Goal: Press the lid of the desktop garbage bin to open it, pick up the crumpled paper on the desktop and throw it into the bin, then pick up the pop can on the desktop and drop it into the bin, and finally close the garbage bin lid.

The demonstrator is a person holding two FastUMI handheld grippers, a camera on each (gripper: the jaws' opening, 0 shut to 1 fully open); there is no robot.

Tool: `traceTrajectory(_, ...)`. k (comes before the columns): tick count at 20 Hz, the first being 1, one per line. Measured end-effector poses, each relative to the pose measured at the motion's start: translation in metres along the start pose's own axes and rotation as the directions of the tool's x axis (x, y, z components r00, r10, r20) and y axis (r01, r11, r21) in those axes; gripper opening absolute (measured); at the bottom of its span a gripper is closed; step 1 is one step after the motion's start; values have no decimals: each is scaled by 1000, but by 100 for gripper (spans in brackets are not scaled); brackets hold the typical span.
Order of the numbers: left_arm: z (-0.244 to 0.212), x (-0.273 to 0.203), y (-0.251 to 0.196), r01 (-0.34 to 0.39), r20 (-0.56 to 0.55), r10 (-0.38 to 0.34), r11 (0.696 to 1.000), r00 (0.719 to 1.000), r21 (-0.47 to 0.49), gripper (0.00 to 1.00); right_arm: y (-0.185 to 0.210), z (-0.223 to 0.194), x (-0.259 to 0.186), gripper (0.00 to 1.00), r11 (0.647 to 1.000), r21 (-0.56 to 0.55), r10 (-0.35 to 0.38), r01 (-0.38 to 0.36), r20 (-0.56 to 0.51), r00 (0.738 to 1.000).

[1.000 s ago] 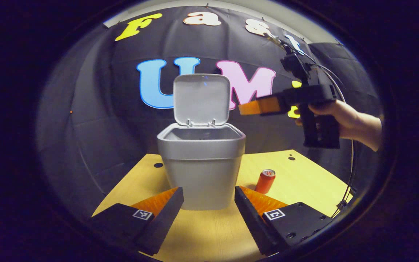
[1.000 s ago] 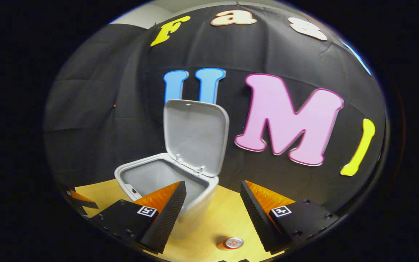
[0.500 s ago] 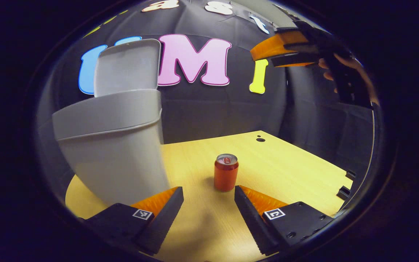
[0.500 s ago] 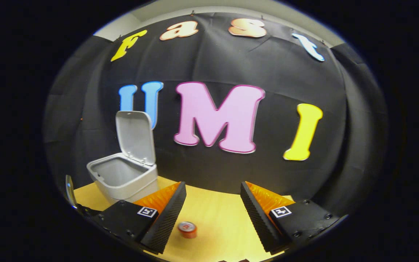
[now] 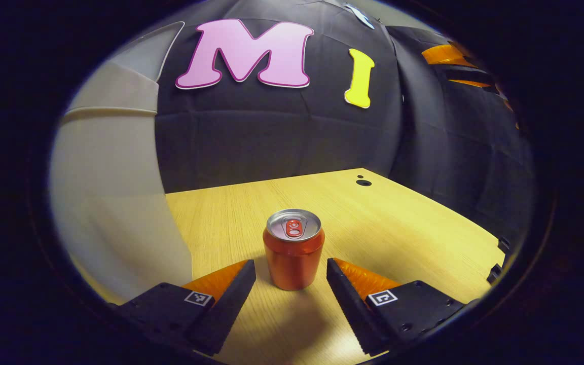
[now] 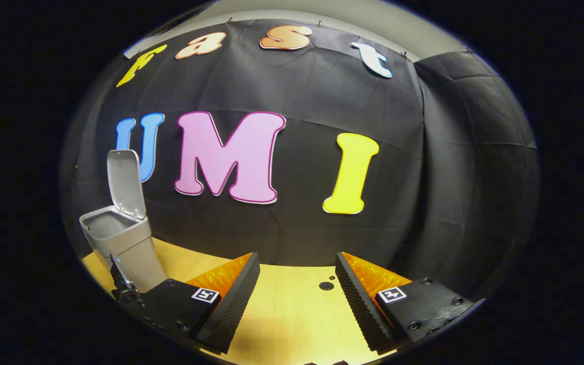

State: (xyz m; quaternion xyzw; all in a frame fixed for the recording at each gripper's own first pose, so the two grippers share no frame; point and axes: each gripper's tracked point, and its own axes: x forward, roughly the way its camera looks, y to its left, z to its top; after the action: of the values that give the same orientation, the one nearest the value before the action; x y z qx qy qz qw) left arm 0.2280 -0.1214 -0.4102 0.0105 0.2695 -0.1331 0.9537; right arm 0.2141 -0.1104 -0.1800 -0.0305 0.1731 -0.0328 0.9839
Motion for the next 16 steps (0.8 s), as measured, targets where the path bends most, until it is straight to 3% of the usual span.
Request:
traceTrajectory(8, 4, 36, -2, 1, 13, -1, 1000, 1000, -14, 95, -17, -35, 12, 97, 1000, 16, -12, 13, -80, 997)
traceTrajectory(16, 35, 14, -8, -17, 41, 16, 1000, 999, 26, 88, -10, -44, 14, 97, 1000, -10, 16, -18, -107, 994)
